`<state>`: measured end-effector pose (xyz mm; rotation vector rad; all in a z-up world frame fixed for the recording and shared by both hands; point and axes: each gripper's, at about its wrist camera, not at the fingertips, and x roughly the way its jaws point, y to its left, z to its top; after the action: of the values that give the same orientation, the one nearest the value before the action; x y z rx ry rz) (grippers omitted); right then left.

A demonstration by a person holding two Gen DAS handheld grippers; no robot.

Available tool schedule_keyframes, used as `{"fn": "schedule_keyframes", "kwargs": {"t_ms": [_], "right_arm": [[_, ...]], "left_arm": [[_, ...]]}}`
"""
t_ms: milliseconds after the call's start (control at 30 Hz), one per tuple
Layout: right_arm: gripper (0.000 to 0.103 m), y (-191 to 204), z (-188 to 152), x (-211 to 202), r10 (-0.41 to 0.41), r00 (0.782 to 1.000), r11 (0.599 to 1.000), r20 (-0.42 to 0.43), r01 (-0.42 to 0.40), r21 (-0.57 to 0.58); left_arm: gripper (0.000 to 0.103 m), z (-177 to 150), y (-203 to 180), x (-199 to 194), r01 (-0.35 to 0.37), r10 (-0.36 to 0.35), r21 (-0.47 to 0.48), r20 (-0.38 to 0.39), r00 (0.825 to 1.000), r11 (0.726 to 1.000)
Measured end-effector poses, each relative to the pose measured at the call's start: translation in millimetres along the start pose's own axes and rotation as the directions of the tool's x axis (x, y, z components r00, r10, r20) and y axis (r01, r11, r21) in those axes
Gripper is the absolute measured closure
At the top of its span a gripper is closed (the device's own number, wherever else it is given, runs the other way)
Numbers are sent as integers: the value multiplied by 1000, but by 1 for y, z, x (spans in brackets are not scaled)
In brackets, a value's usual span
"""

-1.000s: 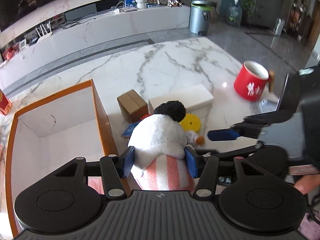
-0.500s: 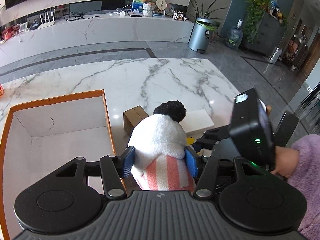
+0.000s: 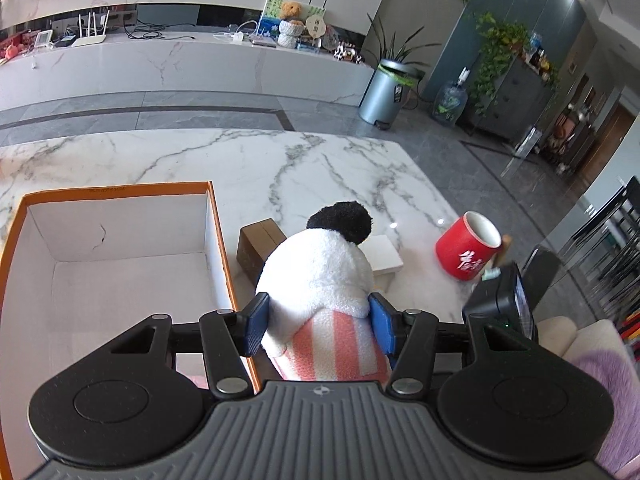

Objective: Organize objects
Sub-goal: 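Grasp the raccoon plush with the right tool while the left tool holds the white plush, then carry both plushes into the box and open both tools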

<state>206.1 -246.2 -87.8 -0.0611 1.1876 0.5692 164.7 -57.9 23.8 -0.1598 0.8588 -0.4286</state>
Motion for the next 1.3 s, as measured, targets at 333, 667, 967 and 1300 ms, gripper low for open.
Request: {"fn": "schedule_keyframes", "kwargs": {"t_ms": [333, 667, 967, 1300], "right_arm": [[50, 26, -30, -74, -19, 987, 985, 161, -9, 170], [50, 96, 19, -143, 86, 919, 970, 386, -166, 179], [50, 149, 91, -90, 7, 947, 958, 320, -99, 270], [49, 138, 134, -22, -76, 983, 944, 168, 16, 331]], "left_arm": [[41, -2, 33, -63, -8, 14, -57, 103, 995, 998], [41, 4, 79, -75, -91, 107, -113, 143, 984, 989], [41, 3, 127, -31, -171, 192, -241, 65, 979, 955], [41, 11, 149, 18, -164, 163, -206, -22, 986, 965]]}}
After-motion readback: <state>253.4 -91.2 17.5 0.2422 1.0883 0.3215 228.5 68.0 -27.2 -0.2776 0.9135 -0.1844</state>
